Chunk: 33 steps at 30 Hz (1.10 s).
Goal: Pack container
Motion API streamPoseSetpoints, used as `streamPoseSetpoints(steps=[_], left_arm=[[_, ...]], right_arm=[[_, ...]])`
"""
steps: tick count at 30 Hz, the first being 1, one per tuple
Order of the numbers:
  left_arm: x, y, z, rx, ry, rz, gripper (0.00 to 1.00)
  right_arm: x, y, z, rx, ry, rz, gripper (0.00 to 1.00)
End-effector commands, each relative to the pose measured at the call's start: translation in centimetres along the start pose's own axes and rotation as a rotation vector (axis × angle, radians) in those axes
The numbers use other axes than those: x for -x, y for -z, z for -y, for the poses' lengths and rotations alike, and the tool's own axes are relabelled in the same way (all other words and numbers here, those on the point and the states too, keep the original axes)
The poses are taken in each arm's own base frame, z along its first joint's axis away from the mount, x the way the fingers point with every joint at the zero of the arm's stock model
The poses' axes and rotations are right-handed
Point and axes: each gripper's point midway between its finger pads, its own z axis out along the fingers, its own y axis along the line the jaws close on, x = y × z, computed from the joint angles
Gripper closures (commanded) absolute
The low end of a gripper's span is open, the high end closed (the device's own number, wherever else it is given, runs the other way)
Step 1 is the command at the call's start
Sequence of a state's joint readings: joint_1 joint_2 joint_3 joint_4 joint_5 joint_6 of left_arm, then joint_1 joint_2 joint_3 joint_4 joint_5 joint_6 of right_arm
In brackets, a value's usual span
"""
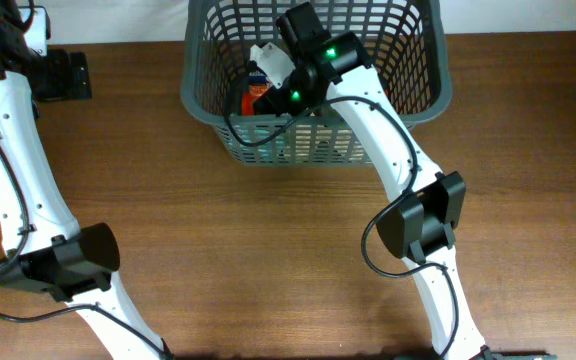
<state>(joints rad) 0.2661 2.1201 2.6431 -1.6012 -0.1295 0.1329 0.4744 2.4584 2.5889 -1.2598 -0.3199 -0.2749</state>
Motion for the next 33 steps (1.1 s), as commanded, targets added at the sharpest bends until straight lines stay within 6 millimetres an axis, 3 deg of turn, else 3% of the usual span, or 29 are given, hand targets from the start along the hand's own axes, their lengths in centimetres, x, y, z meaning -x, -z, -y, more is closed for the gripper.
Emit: streamPoseSetpoints(steps=[1,5,10,13,17,20,22,27,29,33], left_arm=[[-0.1,-0.3,0.0,-0.008,0.016,-0.006,0.01],[-0.1,-0.3,0.0,-0.008,0.016,-0.006,0.01],[-0.1,-0.3,0.0,-0.008,0.016,-0.006,0.01],[-0.1,-0.3,0.0,-0.008,0.016,-0.006,0.01],[-0.1,-0.3,0.0,-0.008,0.016,-0.006,0.01],[-0.1,-0.3,0.0,-0.008,0.016,-0.006,0.01],[-0.1,-0.3,0.0,-0.008,0.016,-0.006,0.01],[-0.1,-0.3,0.0,-0.008,0.016,-0.006,0.01],[-0.1,-0.3,0.0,-0.008,0.016,-0.006,0.01],[-0.1,-0.3,0.0,-0.008,0.016,-0.006,0.01]], right_arm=[[2.3,4.7,-0.4,-0.022,-0.026,0.100,0.16],[4.4,12.5,0.9,-0.125,-0.077,0.247,0.16],[5.3,28.2,3.0,-0.316,-0.165,0.539,0.16],[3.5,36.6,4.4,-0.430,-0.254,0.689,0.16],[-1.4,43.6,8.2,-0.644,-0.399,0.746,0.13],[-6.0,45.8,11.7,-0.799,-0.523,0.686,0.12],[-9.1,45.9,14.0,-0.852,-0.606,0.619,0.12],[-15.0,44.5,19.2,-0.885,-0.818,0.512,0.11],[-16.8,43.7,20.5,-0.885,-0.888,0.479,0.01],[-19.7,42.0,22.2,-0.876,-0.966,0.401,0.01]])
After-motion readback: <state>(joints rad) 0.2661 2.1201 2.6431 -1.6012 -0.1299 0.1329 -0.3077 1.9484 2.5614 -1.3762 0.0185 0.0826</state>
